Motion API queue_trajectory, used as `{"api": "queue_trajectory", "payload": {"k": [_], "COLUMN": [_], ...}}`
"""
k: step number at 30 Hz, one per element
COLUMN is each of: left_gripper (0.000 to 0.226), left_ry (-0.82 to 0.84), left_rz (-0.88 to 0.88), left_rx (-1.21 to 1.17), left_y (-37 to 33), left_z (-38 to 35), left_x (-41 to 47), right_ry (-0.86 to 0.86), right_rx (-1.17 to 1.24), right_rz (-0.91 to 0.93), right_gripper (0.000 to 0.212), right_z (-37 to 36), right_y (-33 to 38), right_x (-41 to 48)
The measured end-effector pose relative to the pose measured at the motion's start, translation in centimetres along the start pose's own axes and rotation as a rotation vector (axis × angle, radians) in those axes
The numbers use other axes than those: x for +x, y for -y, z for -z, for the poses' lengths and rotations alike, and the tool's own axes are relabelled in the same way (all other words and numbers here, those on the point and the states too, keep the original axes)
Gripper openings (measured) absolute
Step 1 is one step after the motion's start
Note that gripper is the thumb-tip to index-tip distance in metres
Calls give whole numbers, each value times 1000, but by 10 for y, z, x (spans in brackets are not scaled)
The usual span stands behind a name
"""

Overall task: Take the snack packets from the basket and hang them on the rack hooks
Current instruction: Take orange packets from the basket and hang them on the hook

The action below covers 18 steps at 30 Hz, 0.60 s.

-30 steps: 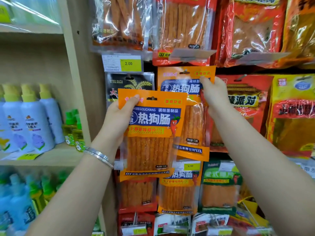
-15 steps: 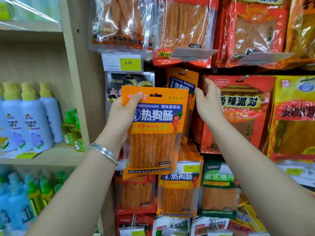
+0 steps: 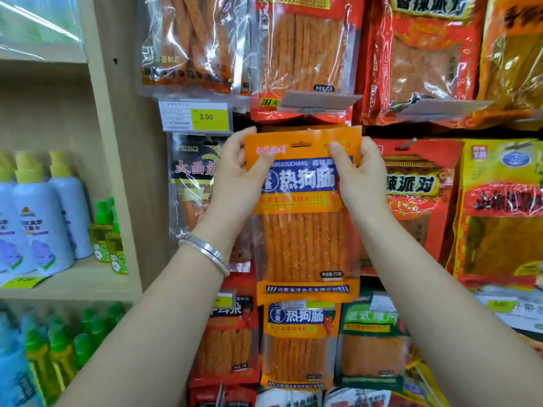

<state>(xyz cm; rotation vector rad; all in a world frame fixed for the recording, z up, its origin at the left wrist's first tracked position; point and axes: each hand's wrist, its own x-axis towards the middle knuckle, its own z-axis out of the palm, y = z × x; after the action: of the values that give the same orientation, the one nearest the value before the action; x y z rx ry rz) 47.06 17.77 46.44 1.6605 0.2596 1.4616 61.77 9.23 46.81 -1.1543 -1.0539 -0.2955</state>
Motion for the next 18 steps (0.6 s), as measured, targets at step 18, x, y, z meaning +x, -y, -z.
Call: {"api": "queue_trajectory", "payload": {"k": [18], "left_gripper": [61], "left_ry": [154], "left_rz": [-297], "left_rx": [400], "left_y": [-6], "left_z": [-16], "left_x": [6], "right_ry": [-92], "right_rx": [-57], "right_rz": [-71], "right_gripper": [25], "right_z": [-10], "right_y": [-8], "right_x": [36]}}
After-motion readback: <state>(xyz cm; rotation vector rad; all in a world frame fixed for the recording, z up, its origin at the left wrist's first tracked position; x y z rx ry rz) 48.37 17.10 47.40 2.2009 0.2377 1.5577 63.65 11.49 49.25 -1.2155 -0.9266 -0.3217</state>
